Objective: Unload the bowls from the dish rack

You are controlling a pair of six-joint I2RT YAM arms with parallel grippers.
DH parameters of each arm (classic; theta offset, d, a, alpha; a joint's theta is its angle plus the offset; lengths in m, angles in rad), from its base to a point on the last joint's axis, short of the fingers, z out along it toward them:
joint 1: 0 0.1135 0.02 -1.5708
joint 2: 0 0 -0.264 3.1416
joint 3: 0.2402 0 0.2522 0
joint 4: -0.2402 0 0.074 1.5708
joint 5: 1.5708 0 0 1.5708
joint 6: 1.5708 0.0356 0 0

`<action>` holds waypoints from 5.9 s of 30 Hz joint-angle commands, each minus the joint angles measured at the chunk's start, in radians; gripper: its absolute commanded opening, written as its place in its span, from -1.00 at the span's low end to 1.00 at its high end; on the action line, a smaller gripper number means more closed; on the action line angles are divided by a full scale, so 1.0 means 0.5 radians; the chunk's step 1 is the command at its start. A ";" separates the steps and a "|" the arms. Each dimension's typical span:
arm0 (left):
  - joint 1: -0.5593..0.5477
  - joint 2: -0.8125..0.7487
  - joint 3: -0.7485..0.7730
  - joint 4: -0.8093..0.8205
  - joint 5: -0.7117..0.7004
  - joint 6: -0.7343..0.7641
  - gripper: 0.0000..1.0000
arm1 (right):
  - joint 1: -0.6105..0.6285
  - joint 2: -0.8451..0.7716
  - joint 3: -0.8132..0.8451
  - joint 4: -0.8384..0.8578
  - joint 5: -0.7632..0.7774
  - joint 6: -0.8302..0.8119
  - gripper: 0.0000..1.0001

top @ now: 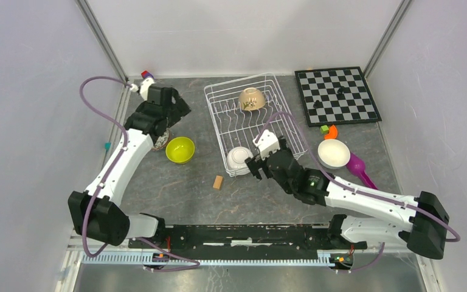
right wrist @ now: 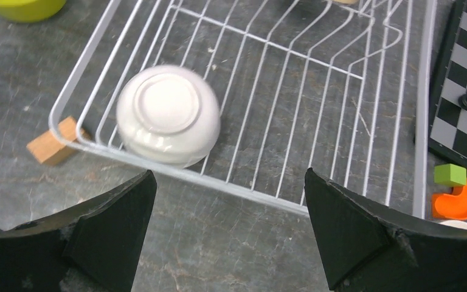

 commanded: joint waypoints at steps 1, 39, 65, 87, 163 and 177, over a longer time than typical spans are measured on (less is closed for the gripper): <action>-0.162 -0.082 0.081 0.188 0.252 0.441 0.88 | -0.150 0.009 0.133 0.050 -0.070 0.157 0.96; -0.513 0.322 -0.041 0.104 0.510 0.524 0.52 | -0.639 0.247 0.195 0.256 -0.408 0.244 0.96; -0.755 0.390 0.059 -0.174 0.347 0.898 -0.95 | -0.840 0.955 0.985 -0.047 -0.704 -1.240 0.96; -0.781 0.533 0.146 -0.009 0.469 0.667 0.38 | -1.174 1.221 0.981 0.608 -1.520 -2.147 0.96; -0.860 0.482 0.050 -0.127 0.287 0.856 -0.92 | -1.190 2.081 1.948 0.005 -1.380 -2.763 0.76; -0.863 0.494 0.038 -0.130 0.295 0.858 -0.92 | -1.258 2.262 2.152 -0.100 -1.346 -2.462 0.63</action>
